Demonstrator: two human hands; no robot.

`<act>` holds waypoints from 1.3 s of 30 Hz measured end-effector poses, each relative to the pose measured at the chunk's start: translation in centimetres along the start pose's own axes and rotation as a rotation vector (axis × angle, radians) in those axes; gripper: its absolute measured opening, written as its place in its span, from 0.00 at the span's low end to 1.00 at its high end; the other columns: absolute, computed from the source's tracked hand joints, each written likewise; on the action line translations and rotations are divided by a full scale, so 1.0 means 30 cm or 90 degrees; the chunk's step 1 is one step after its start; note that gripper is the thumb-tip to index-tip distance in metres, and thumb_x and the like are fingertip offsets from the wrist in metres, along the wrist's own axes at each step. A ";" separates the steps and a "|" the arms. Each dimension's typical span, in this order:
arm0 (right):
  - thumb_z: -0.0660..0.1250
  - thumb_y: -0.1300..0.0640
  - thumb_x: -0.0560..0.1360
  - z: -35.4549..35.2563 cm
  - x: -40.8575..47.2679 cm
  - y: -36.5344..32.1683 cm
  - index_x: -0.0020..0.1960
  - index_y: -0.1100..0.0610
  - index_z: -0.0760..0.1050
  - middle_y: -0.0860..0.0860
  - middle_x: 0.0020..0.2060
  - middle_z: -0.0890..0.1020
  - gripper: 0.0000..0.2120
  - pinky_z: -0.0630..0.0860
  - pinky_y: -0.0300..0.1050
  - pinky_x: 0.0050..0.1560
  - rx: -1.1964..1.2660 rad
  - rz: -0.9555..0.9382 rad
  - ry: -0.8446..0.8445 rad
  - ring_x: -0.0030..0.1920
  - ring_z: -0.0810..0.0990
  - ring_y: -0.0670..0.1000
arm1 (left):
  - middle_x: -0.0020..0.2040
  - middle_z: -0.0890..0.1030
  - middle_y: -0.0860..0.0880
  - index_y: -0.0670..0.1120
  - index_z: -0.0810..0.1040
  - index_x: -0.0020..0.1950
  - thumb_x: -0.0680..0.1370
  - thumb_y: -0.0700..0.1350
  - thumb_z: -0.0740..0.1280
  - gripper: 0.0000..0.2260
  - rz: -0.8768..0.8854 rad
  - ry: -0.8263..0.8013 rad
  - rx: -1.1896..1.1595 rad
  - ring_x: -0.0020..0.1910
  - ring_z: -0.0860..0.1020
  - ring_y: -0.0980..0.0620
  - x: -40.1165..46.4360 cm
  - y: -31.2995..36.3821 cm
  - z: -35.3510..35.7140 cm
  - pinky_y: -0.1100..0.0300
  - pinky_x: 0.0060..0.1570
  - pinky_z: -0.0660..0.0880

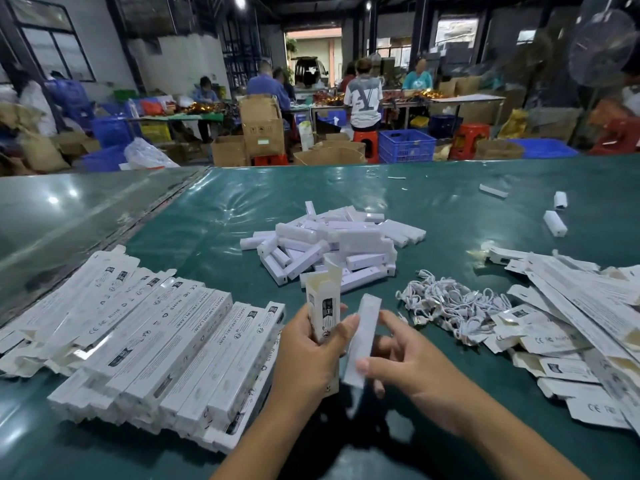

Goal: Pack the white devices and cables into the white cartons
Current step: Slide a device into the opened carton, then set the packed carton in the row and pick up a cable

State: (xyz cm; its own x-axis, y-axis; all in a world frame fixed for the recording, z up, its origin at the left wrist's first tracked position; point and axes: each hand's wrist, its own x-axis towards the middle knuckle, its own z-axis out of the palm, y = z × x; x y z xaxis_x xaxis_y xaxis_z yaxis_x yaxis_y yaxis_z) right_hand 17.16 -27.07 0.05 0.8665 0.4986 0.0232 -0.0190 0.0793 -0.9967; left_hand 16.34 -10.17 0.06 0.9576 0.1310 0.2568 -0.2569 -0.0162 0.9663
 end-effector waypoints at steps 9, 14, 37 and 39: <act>0.77 0.64 0.69 -0.032 0.000 -0.059 0.62 0.42 0.72 0.58 0.35 0.83 0.29 0.80 0.47 0.31 0.031 -0.107 0.170 0.32 0.83 0.57 | 0.37 0.82 0.53 0.57 0.78 0.48 0.69 0.65 0.72 0.16 0.057 -0.009 0.124 0.33 0.78 0.55 -0.016 0.009 0.001 0.58 0.36 0.77; 0.72 0.60 0.68 -0.121 -0.010 -0.117 0.51 0.50 0.70 0.47 0.29 0.76 0.16 0.67 0.36 0.19 0.299 -0.239 0.370 0.23 0.73 0.46 | 0.34 0.76 0.57 0.58 0.68 0.51 0.75 0.64 0.65 0.14 0.241 -0.039 0.418 0.33 0.75 0.54 -0.027 0.003 -0.003 0.63 0.29 0.65; 0.67 0.42 0.75 -0.093 -0.031 -0.098 0.46 0.44 0.70 0.50 0.31 0.74 0.09 0.69 0.55 0.31 -0.219 -0.405 0.498 0.30 0.71 0.59 | 0.40 0.80 0.56 0.53 0.74 0.53 0.78 0.60 0.65 0.12 0.298 -0.075 0.565 0.40 0.75 0.51 -0.044 -0.002 0.011 0.57 0.31 0.70; 0.67 0.42 0.75 -0.088 -0.038 -0.098 0.46 0.44 0.70 0.50 0.31 0.74 0.08 0.70 0.53 0.30 -0.234 -0.418 0.517 0.30 0.71 0.58 | 0.40 0.80 0.56 0.52 0.75 0.53 0.79 0.60 0.65 0.13 0.296 -0.080 0.556 0.40 0.75 0.51 -0.045 0.000 0.008 0.58 0.31 0.70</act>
State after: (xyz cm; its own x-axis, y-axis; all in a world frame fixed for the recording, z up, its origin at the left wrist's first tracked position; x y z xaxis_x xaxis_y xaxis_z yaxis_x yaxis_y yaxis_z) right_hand 17.55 -30.14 2.74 0.7259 -0.2713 0.6321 0.5972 -0.2074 -0.7748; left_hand 15.08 -10.59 -0.28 0.8061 -0.1782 0.5642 -0.4715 -0.7696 0.4305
